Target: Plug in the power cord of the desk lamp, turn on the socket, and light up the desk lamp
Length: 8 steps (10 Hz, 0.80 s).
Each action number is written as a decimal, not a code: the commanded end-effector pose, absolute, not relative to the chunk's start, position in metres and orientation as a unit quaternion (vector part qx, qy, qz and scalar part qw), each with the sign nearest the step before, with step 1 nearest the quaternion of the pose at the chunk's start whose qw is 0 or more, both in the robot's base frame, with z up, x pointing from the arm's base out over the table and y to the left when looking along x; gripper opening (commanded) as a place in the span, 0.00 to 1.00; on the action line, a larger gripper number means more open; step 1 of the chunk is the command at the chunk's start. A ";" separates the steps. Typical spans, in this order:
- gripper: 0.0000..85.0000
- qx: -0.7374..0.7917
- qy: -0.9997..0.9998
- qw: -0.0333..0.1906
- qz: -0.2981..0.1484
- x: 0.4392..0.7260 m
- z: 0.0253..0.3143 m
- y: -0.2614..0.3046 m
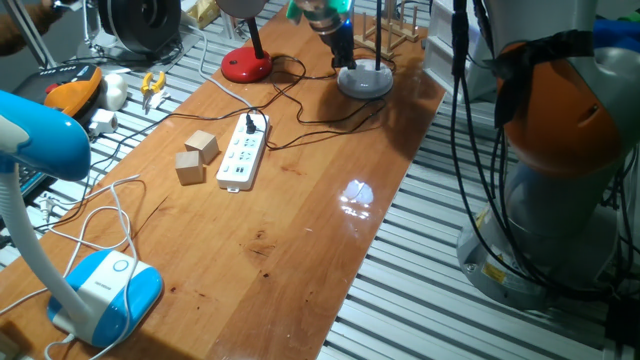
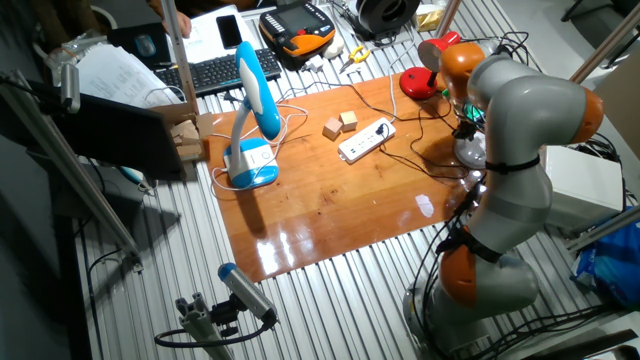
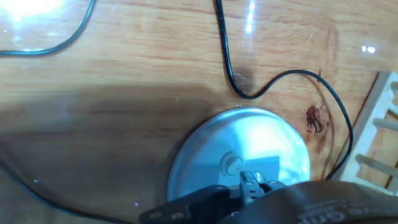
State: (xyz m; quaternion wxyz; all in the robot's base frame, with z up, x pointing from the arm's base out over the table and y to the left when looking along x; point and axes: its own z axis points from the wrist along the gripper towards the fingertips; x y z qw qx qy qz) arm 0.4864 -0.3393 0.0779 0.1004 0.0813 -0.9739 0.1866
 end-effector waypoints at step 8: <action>0.00 0.047 -0.974 0.100 0.196 0.505 0.096 -0.278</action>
